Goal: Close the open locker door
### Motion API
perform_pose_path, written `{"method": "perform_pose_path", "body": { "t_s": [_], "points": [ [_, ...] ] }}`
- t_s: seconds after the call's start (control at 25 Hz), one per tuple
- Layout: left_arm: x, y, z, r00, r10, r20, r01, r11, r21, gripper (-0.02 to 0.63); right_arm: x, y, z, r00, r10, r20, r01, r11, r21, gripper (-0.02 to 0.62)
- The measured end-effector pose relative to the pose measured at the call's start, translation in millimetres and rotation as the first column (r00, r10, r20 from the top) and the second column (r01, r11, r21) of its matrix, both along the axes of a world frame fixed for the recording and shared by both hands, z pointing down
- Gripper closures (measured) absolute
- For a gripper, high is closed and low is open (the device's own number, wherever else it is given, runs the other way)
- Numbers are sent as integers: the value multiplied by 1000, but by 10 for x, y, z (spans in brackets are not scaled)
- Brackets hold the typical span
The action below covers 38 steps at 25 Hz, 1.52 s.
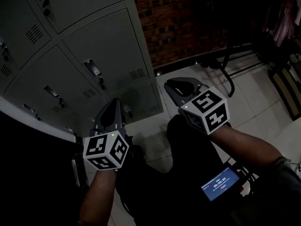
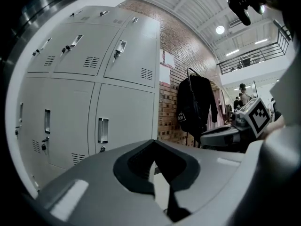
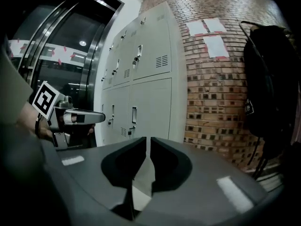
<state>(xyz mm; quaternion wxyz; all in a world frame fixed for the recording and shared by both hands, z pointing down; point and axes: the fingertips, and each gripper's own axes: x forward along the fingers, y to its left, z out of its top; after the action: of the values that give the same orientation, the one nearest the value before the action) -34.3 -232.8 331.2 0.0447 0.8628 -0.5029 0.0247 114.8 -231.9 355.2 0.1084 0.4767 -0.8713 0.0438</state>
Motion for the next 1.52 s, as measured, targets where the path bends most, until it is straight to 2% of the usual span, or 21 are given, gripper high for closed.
{"method": "perform_pose_path", "body": {
  "t_s": [0.24, 0.48, 0.76, 1.52],
  "points": [
    [240, 397, 57, 999, 54, 6, -53, 998, -29, 604, 422, 511, 74, 999, 32, -2, -32, 999, -28, 578],
    [271, 702, 88, 998, 65, 5, -65, 997, -40, 604, 671, 868, 7, 998, 61, 16, -61, 998, -17, 589],
    [275, 755, -7, 998, 70, 2, -70, 997, -14, 604, 647, 930, -106, 998, 46, 37, -46, 999, 9, 589],
    [133, 692, -1, 999, 43, -4, -43, 999, -18, 604, 574, 938, -4, 1000, 19, 13, -19, 1000, -19, 589]
  ]
}}
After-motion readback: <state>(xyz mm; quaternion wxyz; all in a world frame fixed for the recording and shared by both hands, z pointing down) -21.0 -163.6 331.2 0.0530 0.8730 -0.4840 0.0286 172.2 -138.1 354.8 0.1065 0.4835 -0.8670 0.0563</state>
